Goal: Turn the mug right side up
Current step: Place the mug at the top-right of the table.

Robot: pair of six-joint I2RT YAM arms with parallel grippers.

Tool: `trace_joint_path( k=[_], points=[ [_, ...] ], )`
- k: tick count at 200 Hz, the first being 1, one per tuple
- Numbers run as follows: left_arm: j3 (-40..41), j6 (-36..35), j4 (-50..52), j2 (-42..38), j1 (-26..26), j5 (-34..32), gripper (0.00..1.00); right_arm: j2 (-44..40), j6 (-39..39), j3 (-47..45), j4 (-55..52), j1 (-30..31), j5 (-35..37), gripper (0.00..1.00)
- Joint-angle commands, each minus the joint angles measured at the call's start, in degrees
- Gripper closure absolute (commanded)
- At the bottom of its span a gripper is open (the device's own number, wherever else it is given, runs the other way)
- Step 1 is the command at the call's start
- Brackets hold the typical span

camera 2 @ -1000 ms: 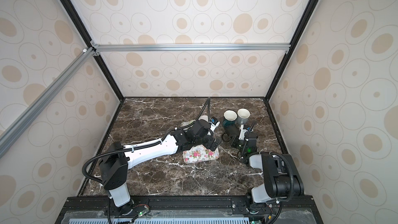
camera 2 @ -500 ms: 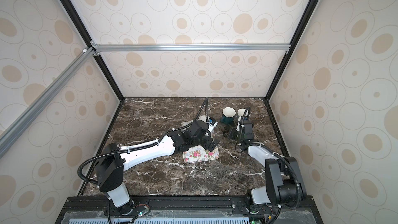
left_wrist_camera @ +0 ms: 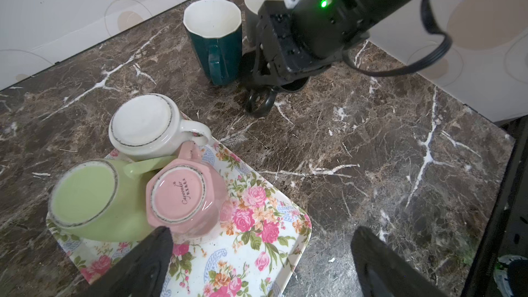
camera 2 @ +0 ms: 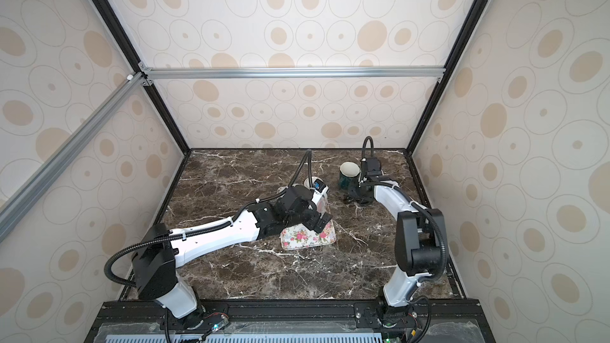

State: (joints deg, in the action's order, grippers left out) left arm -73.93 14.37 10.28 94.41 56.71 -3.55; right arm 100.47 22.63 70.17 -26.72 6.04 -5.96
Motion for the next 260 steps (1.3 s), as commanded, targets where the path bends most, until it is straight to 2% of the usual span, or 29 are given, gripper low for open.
trace_joint_path(
  k=[1, 24, 65, 73, 89, 109, 141, 168, 184, 260],
  points=[
    [0.1, -0.1, -1.3, -1.9, -0.3, -0.7, 0.02, 1.4, -2.2, 3.4, -7.3, -0.1, 0.1, 0.48],
    [-0.3, -0.2, -1.4, -1.6, -0.3, -0.3, 0.02, 1.8, -3.5, 6.6, -10.0, -0.1, 1.1, 0.38],
    [-1.0, -0.3, -1.6, -0.8, -0.4, 0.1, 0.02, 3.8, -6.0, 10.4, -12.3, -0.2, 3.6, 0.38],
    [-1.2, -0.4, -1.4, -0.5, -0.4, 0.3, 0.02, 4.8, -6.3, 11.0, -12.6, -0.1, 3.7, 0.42],
    [-1.7, -0.4, -0.9, -0.2, -0.4, 0.4, 0.02, 6.2, -6.3, 10.4, -11.7, -0.1, 3.4, 0.56],
    [-1.2, -0.1, -1.0, -0.6, -0.4, 0.4, 0.02, 6.7, -6.3, 9.3, -10.1, 0.0, 2.0, 0.65],
    [-0.8, -0.1, -1.0, -1.4, -0.4, -0.3, 0.02, 6.2, -7.3, 8.3, -9.8, 1.5, 3.6, 0.69],
    [-0.7, 0.0, -1.4, -1.3, -0.4, -0.1, 0.02, 7.9, -9.2, 11.3, -13.3, 3.8, 8.0, 0.84],
    [-1.0, 0.0, -1.4, -1.1, -0.3, 0.4, 0.02, 9.1, -9.8, 13.6, -15.4, 4.1, 7.5, 1.00],
    [-0.3, 0.0, -1.9, -2.3, -0.3, 0.7, 0.02, 12.1, -14.7, 22.0, -28.7, 4.1, 7.3, 1.00]
  ],
)
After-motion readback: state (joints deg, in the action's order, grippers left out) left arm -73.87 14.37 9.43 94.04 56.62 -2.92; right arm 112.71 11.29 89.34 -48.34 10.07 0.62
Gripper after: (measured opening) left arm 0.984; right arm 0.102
